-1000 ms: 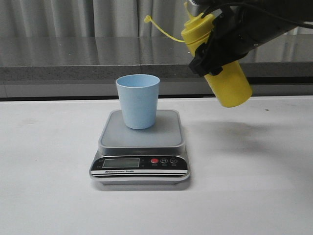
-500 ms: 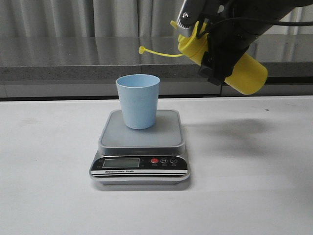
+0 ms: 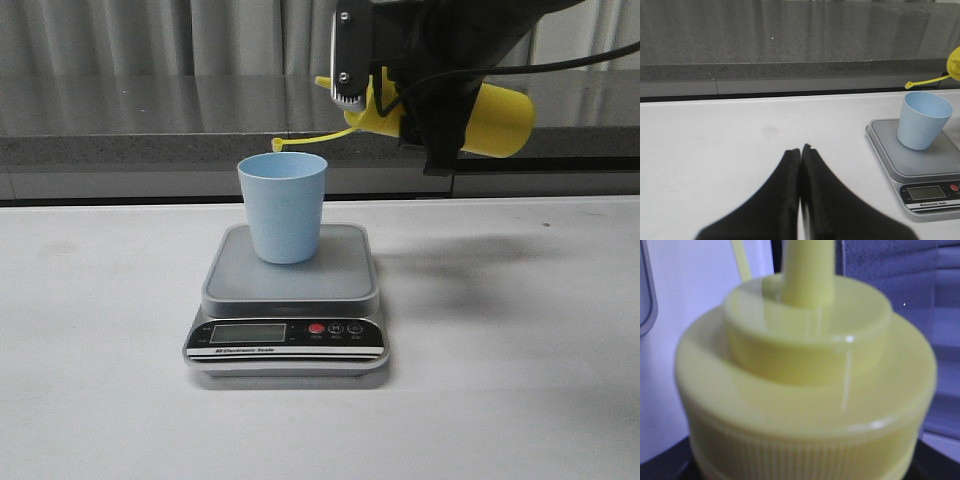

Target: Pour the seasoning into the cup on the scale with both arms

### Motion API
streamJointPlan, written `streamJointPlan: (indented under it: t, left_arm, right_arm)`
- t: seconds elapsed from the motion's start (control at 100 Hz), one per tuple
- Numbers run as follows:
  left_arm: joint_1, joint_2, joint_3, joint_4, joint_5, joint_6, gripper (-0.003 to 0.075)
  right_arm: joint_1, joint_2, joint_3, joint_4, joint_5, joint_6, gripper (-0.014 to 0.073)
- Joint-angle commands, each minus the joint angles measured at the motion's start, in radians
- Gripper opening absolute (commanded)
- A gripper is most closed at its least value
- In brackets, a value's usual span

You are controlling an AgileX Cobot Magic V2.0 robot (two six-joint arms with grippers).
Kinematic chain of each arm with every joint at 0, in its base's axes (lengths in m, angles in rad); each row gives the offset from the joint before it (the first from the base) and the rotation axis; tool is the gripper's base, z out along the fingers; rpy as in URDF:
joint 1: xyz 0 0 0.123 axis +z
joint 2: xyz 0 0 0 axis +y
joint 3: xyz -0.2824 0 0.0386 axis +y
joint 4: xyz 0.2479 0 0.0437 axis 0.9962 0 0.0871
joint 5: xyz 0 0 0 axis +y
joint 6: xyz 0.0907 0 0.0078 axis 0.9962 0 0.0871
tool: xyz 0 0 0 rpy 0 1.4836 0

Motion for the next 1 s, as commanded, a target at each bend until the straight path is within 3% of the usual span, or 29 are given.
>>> streamJointPlan:
  t: [0.0, 0.67, 0.99]
  left_arm:
    - [0.001, 0.008, -0.025, -0.004, -0.079, -0.008, -0.0020]
    - [0.001, 0.008, -0.025, -0.004, -0.079, -0.008, -0.0020]
    - [0.001, 0.008, -0.025, -0.004, -0.079, -0.008, -0.0020]
  right_arm:
    - [0.012, -0.043, -0.036, -0.109, 0.017, 0.004, -0.0060]
    - [0.069, -0.036, -0.011, -0.534, 0.064, 0.003, -0.0060]
    - [0.070, -0.036, 0.026, -0.536, 0.066, -0.058, -0.0060]
